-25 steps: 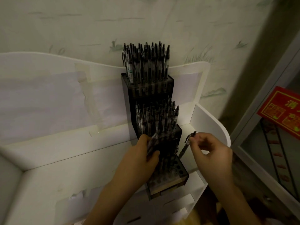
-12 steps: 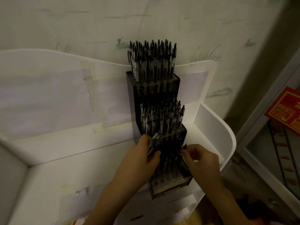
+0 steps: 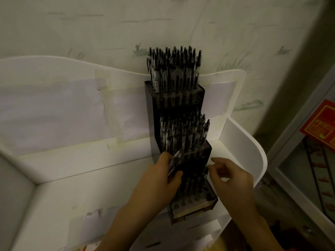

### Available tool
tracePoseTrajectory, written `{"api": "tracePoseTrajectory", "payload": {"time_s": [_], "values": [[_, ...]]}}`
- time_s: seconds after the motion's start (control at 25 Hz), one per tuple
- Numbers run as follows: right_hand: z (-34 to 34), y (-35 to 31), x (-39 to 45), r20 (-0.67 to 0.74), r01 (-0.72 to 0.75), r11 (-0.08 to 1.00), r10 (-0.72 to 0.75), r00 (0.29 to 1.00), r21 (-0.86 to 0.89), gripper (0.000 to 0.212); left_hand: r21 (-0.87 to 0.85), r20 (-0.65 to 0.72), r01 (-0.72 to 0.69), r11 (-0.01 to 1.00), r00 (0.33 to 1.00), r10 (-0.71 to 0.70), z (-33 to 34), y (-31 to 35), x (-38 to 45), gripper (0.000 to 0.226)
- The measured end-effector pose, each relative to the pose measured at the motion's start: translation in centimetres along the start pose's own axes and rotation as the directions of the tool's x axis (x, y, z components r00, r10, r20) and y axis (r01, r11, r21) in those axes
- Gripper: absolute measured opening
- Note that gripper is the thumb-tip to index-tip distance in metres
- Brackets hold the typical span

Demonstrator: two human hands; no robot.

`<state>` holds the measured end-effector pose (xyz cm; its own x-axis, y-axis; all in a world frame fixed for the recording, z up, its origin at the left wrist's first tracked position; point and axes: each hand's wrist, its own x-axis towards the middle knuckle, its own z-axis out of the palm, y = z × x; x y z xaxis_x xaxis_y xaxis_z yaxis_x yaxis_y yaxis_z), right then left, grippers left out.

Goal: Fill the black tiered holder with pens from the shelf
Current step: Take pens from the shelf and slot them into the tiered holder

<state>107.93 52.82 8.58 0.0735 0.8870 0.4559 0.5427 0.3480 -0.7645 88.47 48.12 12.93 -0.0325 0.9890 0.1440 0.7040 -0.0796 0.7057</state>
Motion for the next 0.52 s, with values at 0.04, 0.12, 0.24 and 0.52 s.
{"api": "tracePoseTrajectory", "payload": {"time_s": [0.04,0.12,0.24,0.52], "values": [[-0.2,-0.9,0.2,-0.034,0.033,0.999,-0.032,0.999,0.038,0.019,-0.007,0.005,0.003,1.000,1.000,-0.003,0.0,0.0,0.0,0.020],[-0.2,-2.8,0.4,-0.011,0.056,0.985,-0.055,0.998,0.164,0.017,-0.026,0.017,0.012,1.000,1.000,-0.011,-0.1,0.1,-0.1,0.020],[0.7,-5.1,0.2,0.178,-0.019,0.955,-0.035,0.983,0.295,0.015,-0.054,0.035,0.019,0.998,0.999,-0.017,-0.2,0.1,-0.3,0.020],[2.5,-6.6,-0.4,0.421,-0.252,0.861,0.049,0.906,0.442,0.010,-0.073,0.002,0.035,0.997,0.999,-0.035,-0.8,-0.6,-1.3,0.013]]}}
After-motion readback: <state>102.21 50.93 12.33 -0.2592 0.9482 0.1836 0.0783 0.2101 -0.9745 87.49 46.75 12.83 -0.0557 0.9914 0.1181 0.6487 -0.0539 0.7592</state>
